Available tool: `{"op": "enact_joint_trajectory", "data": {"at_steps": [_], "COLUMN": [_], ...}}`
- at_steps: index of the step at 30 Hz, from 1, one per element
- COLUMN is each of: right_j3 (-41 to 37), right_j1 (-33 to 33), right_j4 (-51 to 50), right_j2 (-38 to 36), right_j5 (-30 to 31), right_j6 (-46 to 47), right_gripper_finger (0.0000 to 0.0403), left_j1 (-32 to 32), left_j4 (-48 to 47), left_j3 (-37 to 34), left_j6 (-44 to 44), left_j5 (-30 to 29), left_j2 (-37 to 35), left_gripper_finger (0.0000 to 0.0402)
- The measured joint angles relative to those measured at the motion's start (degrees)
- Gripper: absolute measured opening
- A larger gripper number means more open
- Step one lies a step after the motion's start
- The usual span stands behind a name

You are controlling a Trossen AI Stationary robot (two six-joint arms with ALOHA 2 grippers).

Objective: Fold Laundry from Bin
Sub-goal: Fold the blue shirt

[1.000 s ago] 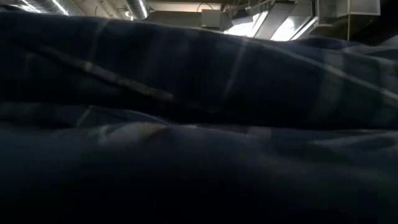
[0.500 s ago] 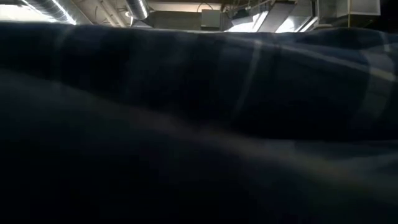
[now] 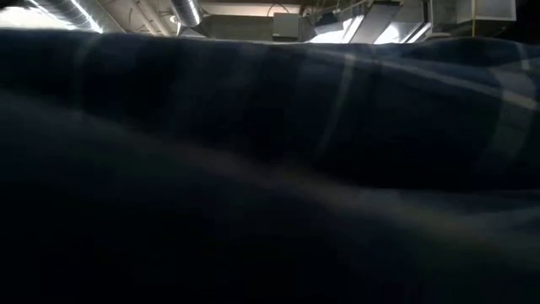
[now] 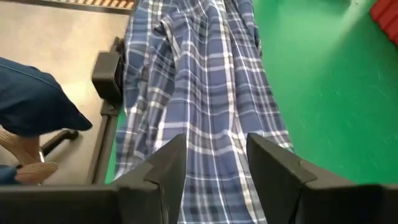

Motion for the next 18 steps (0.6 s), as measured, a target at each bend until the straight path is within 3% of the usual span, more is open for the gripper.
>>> {"op": "enact_joint_trajectory", "data": {"at_steps": [5,18], "right_j3": [-1.09,-1.16], "right_j1": [0.00,-0.01], "right_j4": [1.02,3.20], "right_j2": [1.74,14.04], "right_j5": [-0.54,-25.66], "right_j6": [0.00,0.15], "right_gripper_finger": [0.0170,0.0170], "left_j1": [2.36,1.70], "left_j4": [9.98,19.02], "left_j3": [-0.02,0.06], "left_j6": [6.05,2.21], "left_j5": [3.47,20.17], "left_j2": [6.65,21.86], "left_gripper_finger": [0.0009,0.0009]}}
